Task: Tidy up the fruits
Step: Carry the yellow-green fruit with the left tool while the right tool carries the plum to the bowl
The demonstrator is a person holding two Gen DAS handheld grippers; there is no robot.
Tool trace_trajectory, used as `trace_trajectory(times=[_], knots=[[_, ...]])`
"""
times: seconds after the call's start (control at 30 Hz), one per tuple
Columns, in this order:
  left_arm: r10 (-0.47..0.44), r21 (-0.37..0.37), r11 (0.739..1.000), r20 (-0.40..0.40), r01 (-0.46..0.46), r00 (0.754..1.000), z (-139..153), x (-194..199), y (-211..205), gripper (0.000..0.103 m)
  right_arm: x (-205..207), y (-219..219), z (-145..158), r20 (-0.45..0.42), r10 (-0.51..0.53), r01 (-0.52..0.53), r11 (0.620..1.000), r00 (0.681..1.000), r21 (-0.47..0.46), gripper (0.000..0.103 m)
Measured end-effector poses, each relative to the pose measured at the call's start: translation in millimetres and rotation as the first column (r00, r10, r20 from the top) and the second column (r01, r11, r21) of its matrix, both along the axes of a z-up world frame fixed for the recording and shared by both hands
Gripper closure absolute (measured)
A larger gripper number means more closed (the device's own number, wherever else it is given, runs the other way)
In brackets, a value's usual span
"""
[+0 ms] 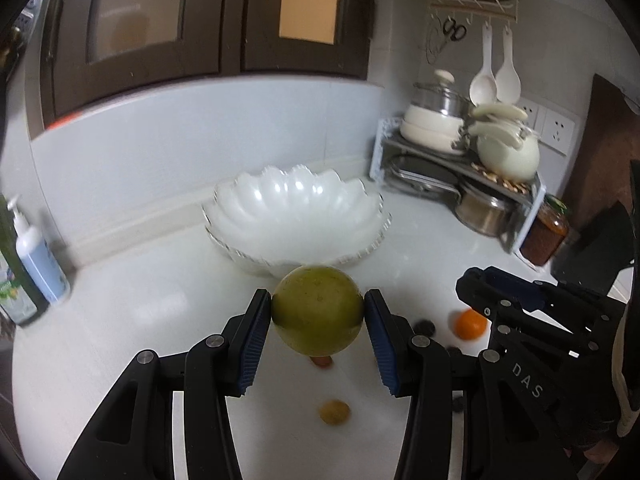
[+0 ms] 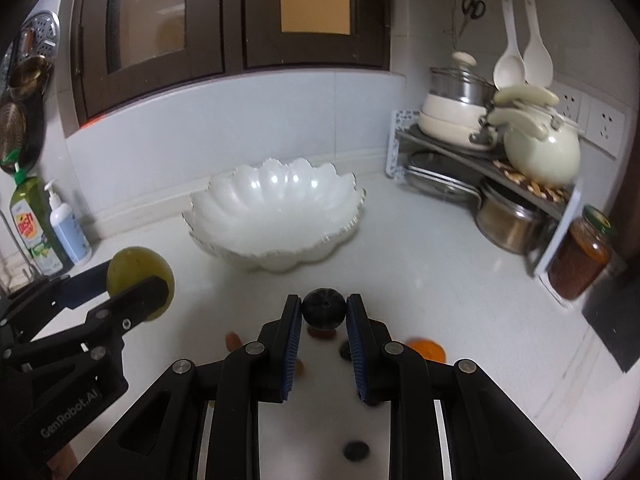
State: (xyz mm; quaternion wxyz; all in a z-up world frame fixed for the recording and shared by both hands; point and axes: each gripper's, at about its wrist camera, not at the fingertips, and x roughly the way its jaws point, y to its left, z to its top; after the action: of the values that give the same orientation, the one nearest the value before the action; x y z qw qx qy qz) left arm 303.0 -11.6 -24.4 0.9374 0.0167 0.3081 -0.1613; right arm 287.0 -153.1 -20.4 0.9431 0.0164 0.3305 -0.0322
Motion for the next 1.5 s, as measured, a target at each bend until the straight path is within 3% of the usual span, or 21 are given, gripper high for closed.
trace_trajectory(times=[0.5,0.9,1.5], knots=[[0.024,0.02,1.0,0.002,-0.024,1.0,28.6,64.8,10.8,0.055,67.9,8.5,26.7,0.024,0.056,-0.057,0.998,0.998,0.037,0.079],[0.065,0.069,0.996,-0.028,-0.063,0.997,34.9,125.8,-1.5,0.055,146.7,-4.5,31.8,-0.064,0.13,-0.128,0.991,0.989,0.029,0.079],[0.093,0.129,0.99,-0.223,-0.065,0.97,-8.5,235.0,-13.8,0.056,257.0,-6.5,-21.1,-0.275,0.179,-0.175,0.984,0.945,0.038,0.079]])
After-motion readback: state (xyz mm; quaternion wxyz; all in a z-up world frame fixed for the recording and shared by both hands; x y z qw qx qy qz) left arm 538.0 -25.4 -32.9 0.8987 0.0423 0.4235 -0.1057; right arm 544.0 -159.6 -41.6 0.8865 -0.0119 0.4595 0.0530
